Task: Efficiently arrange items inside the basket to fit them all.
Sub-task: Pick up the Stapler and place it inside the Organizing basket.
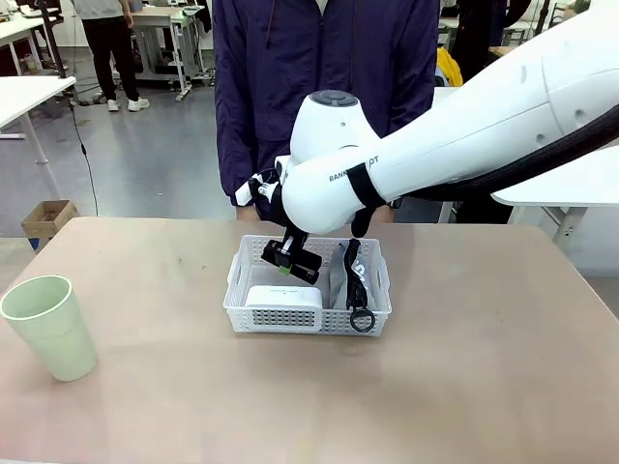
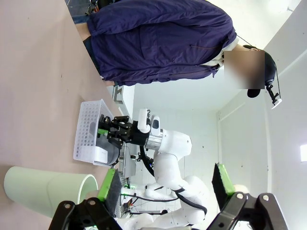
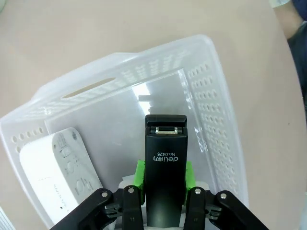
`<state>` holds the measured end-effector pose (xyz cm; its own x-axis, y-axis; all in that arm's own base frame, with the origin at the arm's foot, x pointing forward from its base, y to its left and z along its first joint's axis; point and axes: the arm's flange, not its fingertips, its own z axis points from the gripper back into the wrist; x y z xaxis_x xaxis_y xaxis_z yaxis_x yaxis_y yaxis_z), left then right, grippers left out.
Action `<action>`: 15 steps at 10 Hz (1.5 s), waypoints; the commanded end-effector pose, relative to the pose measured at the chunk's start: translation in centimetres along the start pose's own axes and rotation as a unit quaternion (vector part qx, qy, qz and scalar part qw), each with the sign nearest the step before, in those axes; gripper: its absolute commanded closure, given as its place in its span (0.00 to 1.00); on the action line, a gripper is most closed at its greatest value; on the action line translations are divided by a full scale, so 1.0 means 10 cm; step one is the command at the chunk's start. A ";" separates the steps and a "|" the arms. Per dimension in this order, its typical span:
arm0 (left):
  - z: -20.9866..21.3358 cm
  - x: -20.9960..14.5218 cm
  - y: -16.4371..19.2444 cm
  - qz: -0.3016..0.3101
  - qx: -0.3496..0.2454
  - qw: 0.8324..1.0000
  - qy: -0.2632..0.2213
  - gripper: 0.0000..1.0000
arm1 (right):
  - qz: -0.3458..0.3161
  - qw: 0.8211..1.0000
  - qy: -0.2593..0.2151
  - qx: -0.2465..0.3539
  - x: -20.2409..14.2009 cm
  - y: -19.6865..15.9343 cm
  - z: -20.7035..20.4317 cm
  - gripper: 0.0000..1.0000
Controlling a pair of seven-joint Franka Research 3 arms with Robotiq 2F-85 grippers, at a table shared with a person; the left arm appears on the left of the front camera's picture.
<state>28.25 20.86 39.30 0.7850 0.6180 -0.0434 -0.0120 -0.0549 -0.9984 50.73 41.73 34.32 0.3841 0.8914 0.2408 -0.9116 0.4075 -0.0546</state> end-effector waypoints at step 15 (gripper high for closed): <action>-0.01 -0.04 -0.01 -0.007 -0.007 1.000 0.001 0.00 | 0.043 0.998 0.039 0.030 0.03 -0.03 -0.08 0.00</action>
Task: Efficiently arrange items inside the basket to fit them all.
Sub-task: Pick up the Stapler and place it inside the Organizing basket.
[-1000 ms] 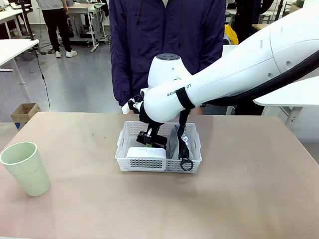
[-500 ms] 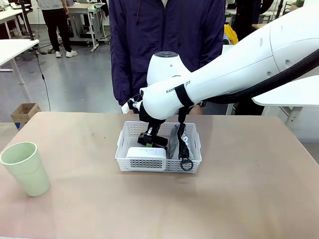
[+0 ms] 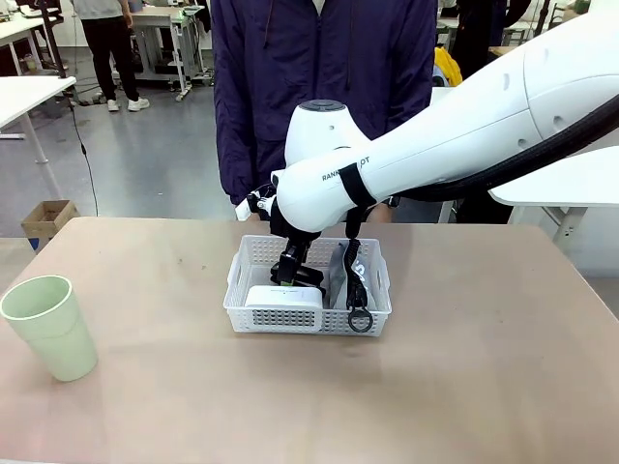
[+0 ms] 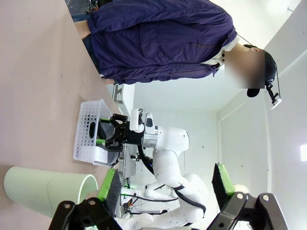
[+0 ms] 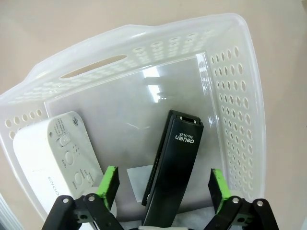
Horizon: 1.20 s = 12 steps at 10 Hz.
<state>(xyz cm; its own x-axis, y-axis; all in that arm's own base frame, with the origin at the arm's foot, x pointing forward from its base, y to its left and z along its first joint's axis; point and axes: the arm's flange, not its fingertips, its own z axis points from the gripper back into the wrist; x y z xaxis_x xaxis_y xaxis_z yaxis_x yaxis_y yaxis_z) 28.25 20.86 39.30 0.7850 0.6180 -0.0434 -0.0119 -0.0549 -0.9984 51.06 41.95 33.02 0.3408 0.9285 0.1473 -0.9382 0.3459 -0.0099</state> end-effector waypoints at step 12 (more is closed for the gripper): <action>-0.01 -0.04 -0.01 -0.007 -0.007 1.000 0.001 0.00 | -0.236 0.864 -0.432 0.107 -4.29 0.24 1.89 0.00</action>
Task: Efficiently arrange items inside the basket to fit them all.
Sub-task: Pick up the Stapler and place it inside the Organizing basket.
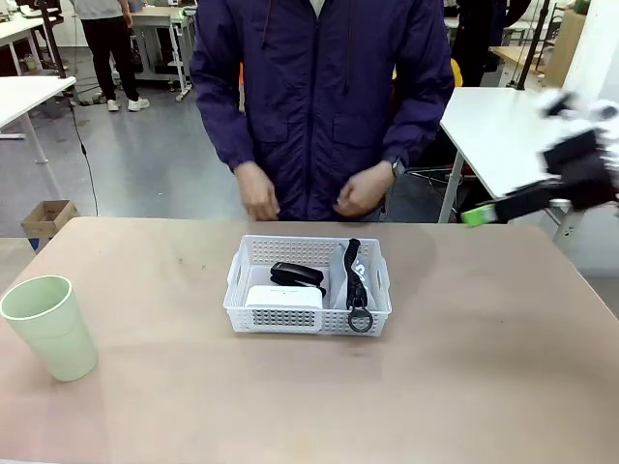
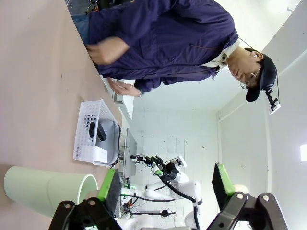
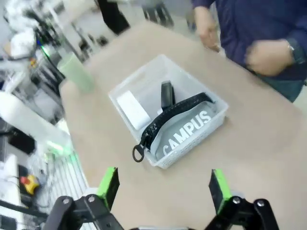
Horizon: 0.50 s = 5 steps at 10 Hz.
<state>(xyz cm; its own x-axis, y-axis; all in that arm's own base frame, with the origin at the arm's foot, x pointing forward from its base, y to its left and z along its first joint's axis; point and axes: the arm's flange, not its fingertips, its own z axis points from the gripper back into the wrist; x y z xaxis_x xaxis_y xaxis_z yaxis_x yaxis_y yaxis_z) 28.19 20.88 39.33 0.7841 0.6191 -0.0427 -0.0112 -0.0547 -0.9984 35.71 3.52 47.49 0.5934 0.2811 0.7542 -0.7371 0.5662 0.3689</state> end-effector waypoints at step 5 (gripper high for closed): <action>-0.02 -0.03 -0.01 -0.007 -0.007 1.000 0.002 0.00 | -0.148 0.976 -0.008 0.162 -1.39 -0.58 0.48 0.00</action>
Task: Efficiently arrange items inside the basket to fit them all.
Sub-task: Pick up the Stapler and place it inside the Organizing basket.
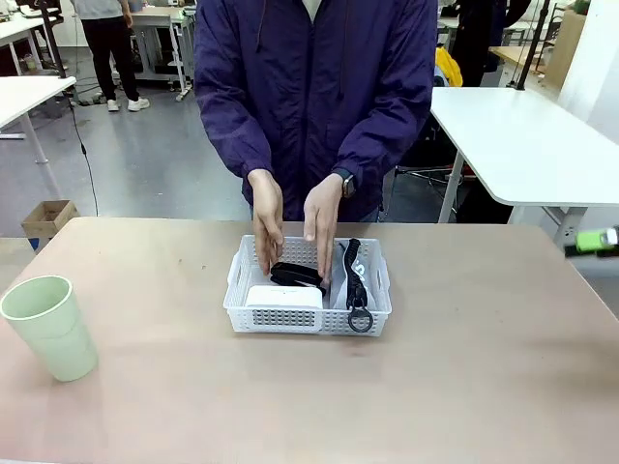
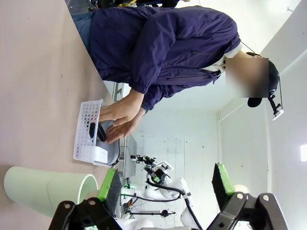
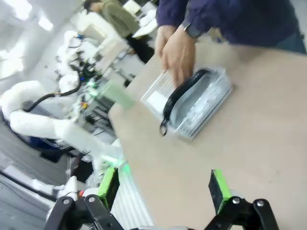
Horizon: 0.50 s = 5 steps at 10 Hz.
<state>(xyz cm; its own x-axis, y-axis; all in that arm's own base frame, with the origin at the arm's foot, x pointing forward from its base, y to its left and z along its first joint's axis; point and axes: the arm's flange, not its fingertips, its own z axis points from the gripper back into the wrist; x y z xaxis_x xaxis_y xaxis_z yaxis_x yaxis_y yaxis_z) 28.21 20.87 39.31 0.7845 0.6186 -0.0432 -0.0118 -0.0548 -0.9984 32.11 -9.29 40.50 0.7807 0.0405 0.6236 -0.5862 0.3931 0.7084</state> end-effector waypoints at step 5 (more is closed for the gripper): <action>-0.01 -0.04 -0.01 -0.007 -0.007 1.000 0.002 0.00 | -0.014 0.999 0.023 0.029 -0.14 -0.12 -0.11 0.00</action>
<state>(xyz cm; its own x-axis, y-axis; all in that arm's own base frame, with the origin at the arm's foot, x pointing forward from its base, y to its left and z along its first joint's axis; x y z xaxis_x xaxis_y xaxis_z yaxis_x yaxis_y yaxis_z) 28.22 20.86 39.31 0.7847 0.6184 -0.0434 -0.0120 -0.0548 -0.9984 32.04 -8.72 37.34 0.8175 0.0976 0.5676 -0.5640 0.3355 0.7545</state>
